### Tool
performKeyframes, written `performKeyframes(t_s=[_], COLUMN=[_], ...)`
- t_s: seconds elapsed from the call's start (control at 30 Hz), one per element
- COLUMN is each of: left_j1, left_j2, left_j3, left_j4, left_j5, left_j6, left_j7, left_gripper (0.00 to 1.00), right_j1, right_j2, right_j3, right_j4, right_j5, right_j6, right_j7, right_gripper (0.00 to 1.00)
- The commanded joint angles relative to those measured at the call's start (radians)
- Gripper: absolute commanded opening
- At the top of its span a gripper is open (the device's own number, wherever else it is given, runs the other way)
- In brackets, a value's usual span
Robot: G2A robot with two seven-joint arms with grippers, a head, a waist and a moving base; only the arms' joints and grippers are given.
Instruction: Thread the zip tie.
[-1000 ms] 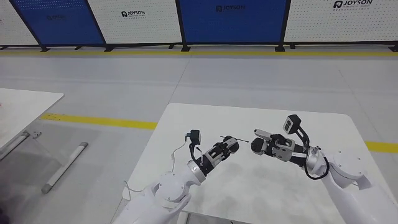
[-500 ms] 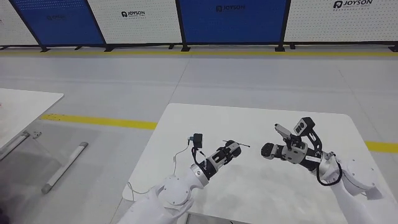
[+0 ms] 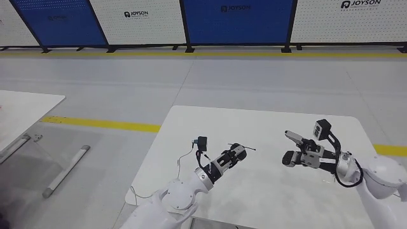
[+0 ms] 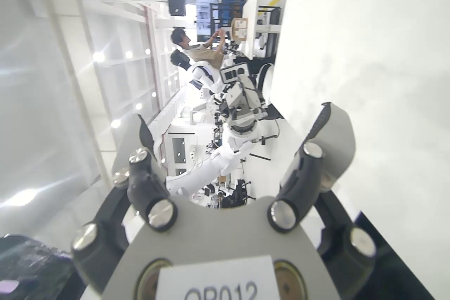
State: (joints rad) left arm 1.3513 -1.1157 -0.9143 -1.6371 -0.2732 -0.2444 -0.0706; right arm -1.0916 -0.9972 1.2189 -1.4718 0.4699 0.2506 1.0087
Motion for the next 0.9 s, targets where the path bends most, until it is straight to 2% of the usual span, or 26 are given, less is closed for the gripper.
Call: performKeyframes(t_s=[0.0,0.07,0.5,0.6,0.73,0.8,0.87], left_j1=[0.0,0.0,0.0,0.0,0.0,0.0,0.0], left_j2=[0.0,0.0,0.0,0.0,0.0,0.0,0.0], left_j3=[0.0,0.0,0.0,0.0,0.0,0.0,0.0], left_j4=[0.0,0.0,0.0,0.0,0.0,0.0,0.0], left_j5=[0.0,0.0,0.0,0.0,0.0,0.0,0.0], left_j6=[0.0,0.0,0.0,0.0,0.0,0.0,0.0], left_j7=[0.0,0.0,0.0,0.0,0.0,0.0,0.0], left_gripper=[0.0,0.0,0.0,0.0,0.0,0.0,0.0], right_j1=[0.0,0.002,0.002,-0.008,0.012,0.044,0.086], right_j2=[0.013,0.024,0.024,0.027,0.048,0.061,0.072], right_j3=[0.017,0.026,0.026,0.028,0.061,0.075,0.063], right_j4=[-0.022,-0.034,-0.034,-0.054,-0.061,-0.052,-0.029], right_j5=[-0.091,-0.158,-0.158,-0.201,-0.329,-0.403,-0.501], right_j6=[0.08,0.089,0.089,0.089,0.089,0.089,0.089], right_j7=[0.008,0.009,0.009,-0.037,-0.031,0.009,0.096], right_gripper=[1.0,1.0,1.0,1.0,1.0,1.0,1.0])
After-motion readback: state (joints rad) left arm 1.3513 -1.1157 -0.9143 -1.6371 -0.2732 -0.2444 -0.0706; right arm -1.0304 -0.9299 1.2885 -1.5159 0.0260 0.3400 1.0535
